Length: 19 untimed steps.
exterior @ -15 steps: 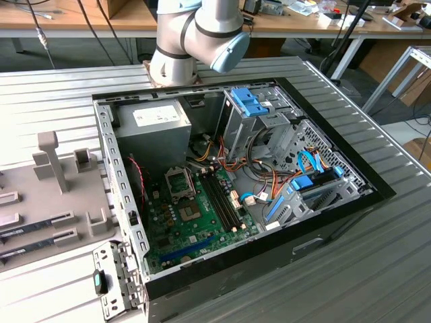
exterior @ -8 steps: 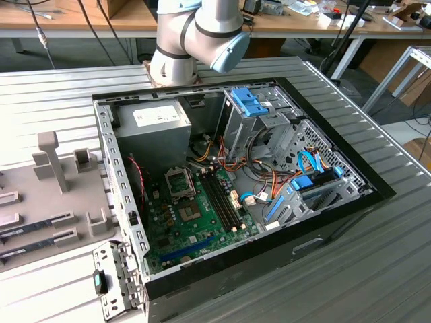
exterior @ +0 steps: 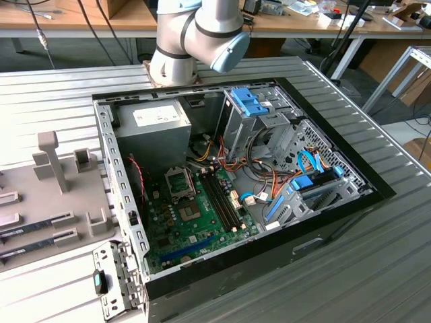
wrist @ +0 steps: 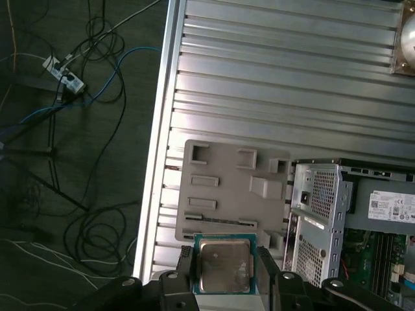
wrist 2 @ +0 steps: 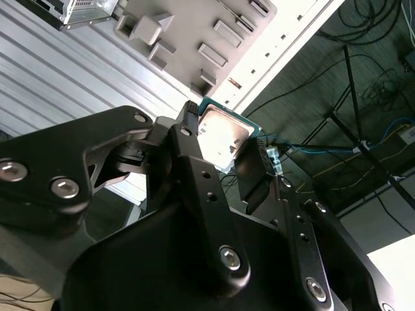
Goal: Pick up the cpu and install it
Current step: 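Pick up the cpu and move it towards the insertion slot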
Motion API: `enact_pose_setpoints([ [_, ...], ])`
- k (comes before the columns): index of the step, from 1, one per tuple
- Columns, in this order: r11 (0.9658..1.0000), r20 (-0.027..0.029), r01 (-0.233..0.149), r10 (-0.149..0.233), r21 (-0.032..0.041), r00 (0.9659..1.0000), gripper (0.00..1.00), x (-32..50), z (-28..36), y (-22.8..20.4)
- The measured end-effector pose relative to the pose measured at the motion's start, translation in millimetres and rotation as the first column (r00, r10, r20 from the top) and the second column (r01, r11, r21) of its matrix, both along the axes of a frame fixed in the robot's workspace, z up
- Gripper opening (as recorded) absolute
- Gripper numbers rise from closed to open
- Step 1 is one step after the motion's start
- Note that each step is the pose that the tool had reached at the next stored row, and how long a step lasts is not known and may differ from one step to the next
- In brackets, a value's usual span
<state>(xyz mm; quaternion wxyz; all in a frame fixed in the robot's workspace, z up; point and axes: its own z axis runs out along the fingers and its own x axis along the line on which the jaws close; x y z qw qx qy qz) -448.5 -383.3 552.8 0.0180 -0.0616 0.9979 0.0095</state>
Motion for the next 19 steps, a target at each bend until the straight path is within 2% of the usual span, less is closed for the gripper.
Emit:
enact_pose_setpoints([
  [9, 1.0, 0.0, 0.0, 0.0, 0.0, 1.0, 0.47, 8.3, -5.0, -3.4],
  [19, 1.0, 0.0, 0.0, 0.0, 0.0, 1.0, 0.47, 20.2, -10.5, -3.8],
])
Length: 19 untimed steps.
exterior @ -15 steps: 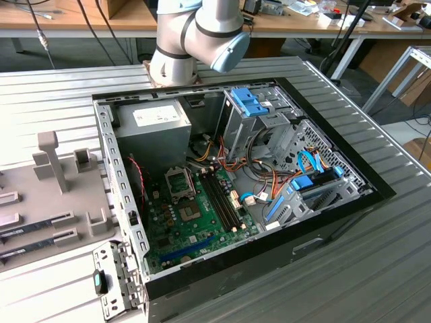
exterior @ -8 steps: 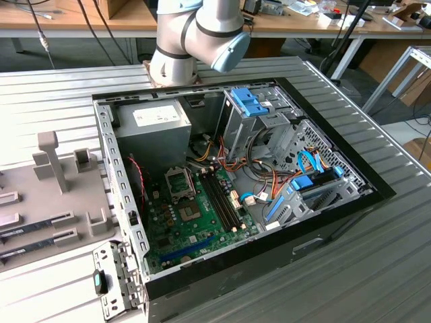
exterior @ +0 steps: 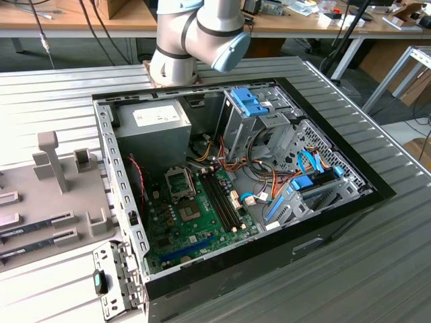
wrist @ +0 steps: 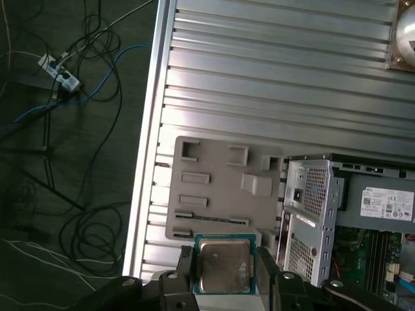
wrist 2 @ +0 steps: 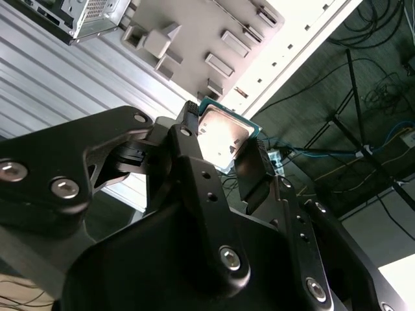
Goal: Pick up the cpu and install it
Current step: 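Pick up the cpu and move it towards the insertion slot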
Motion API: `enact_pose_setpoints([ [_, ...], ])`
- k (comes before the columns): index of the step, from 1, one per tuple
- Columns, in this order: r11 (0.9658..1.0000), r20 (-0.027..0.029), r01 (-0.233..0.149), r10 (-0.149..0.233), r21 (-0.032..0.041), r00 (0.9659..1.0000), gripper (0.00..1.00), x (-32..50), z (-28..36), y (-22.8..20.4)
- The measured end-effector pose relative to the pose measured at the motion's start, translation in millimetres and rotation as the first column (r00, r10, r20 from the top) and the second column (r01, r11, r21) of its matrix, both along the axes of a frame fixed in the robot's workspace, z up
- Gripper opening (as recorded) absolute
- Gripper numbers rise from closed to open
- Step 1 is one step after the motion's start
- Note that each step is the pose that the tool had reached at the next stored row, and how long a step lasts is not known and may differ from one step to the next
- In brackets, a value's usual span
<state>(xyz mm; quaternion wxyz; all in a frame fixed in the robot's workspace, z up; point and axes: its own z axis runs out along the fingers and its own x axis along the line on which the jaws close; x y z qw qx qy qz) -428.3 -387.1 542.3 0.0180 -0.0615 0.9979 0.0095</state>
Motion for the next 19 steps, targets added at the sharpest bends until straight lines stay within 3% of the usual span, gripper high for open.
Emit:
enact_pose_setpoints([
  [4, 1.0, 0.0, 0.0, 0.0, -0.0001, 1.0, 0.47, 8.6, -3.5, -0.1],
  [19, 1.0, 0.0, 0.0, 0.0, -0.0002, 1.0, 0.47, 28.1, -11.4, -0.1],
])
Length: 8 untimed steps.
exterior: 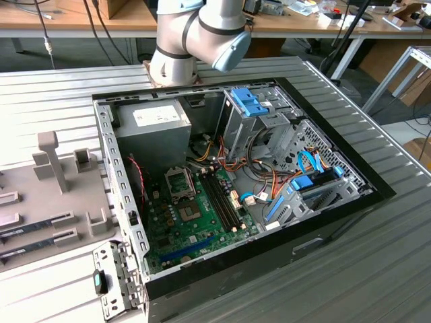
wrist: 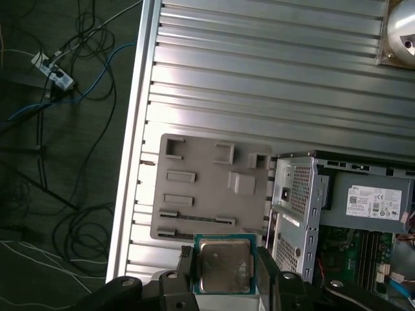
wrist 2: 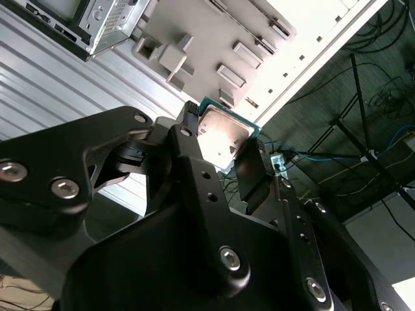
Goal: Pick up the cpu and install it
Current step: 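Pick up the cpu and move it towards the insertion slot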
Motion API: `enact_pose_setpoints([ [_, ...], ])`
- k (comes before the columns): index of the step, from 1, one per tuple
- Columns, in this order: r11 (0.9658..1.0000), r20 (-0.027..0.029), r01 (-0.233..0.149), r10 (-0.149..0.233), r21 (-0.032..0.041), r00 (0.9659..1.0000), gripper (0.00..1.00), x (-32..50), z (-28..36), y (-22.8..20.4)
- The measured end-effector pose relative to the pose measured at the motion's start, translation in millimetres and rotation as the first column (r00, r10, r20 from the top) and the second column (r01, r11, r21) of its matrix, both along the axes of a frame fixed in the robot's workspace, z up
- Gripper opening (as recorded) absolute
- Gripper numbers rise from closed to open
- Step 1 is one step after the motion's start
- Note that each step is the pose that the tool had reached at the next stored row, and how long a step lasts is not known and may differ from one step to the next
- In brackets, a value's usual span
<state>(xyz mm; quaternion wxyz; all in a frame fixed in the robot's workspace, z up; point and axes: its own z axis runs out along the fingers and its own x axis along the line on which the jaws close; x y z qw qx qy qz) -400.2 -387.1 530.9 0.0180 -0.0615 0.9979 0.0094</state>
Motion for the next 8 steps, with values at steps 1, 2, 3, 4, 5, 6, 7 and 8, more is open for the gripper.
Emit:
enact_pose_setpoints([
  [1, 1.0, 0.0001, 0.0, 0.0, 0.0, 1.0, 0.47, 1.1, -0.5, 0.0],
  [2, 1.0, 0.0, 0.0, 0.0, 0.0, 1.0, 0.47, 2.3, -0.9, 0.0],
  [3, 1.0, 0.0, 0.0, 0.0, 0.0, 1.0, 0.47, 3.1, -1.2, 0.0],
  [4, 1.0, 0.0, 0.0, 0.0, 0.0, 1.0, 0.47, 4.6, -1.8, 0.0],
  [5, 1.0, -0.0001, 0.0, 0.0, 0.0, 1.0, 0.47, 5.6, -2.2, 0.0],
  [6, 1.0, -0.0001, 0.0, 0.0, -0.0001, 1.0, 0.47, 6.5, -2.5, 0.0],
  [7, 1.0, 0.0, 0.0, 0.0, 0.0, 1.0, 0.47, 7.4, -3.0, 0.0],
  [8, 1.0, 0.0001, 0.0, 0.0, 0.0, 1.0, 0.47, 8.3, -3.4, 0.0],
])
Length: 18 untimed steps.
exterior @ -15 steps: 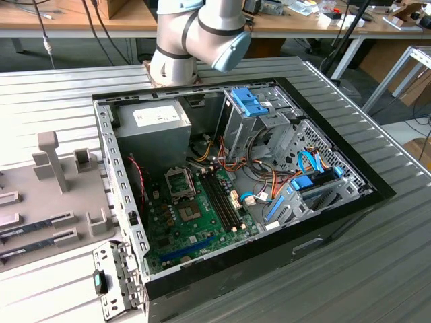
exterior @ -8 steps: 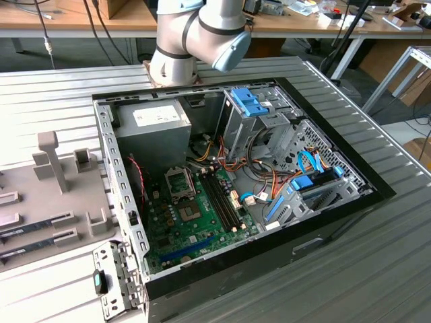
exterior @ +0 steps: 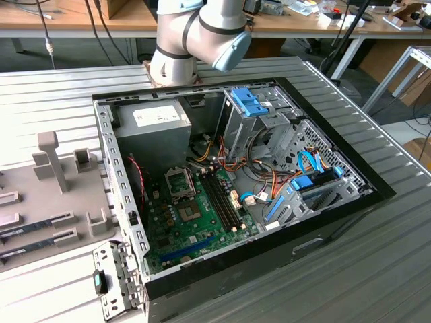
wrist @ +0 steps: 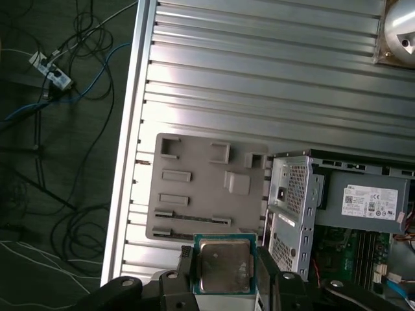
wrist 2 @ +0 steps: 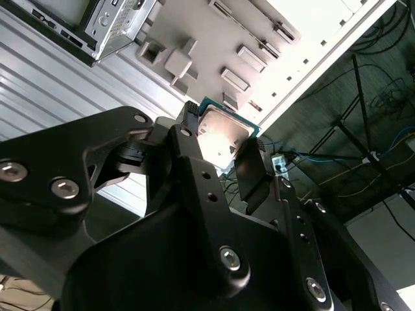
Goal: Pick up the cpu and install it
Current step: 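Pick up the cpu and move it towards the insertion slot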
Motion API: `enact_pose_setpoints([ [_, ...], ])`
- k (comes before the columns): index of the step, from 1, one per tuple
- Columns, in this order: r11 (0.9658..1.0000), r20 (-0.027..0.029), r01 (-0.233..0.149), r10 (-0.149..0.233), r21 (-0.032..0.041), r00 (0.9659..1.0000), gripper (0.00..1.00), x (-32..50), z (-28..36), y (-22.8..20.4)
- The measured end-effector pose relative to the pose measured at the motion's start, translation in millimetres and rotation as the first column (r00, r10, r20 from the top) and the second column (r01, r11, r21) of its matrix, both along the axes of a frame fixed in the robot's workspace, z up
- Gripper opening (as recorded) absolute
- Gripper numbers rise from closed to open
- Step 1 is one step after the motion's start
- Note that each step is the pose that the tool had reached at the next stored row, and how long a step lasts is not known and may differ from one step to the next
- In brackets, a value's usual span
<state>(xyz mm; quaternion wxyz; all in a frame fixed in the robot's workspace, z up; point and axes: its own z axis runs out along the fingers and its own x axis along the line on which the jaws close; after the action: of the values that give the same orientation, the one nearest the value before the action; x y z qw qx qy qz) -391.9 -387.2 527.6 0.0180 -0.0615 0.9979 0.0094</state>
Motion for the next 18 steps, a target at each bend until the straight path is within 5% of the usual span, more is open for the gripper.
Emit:
enact_pose_setpoints([
  [18, 1.0, -0.0001, 0.0, 0.0, -0.0001, 1.0, 0.47, 25.6, -8.2, 0.0],
])
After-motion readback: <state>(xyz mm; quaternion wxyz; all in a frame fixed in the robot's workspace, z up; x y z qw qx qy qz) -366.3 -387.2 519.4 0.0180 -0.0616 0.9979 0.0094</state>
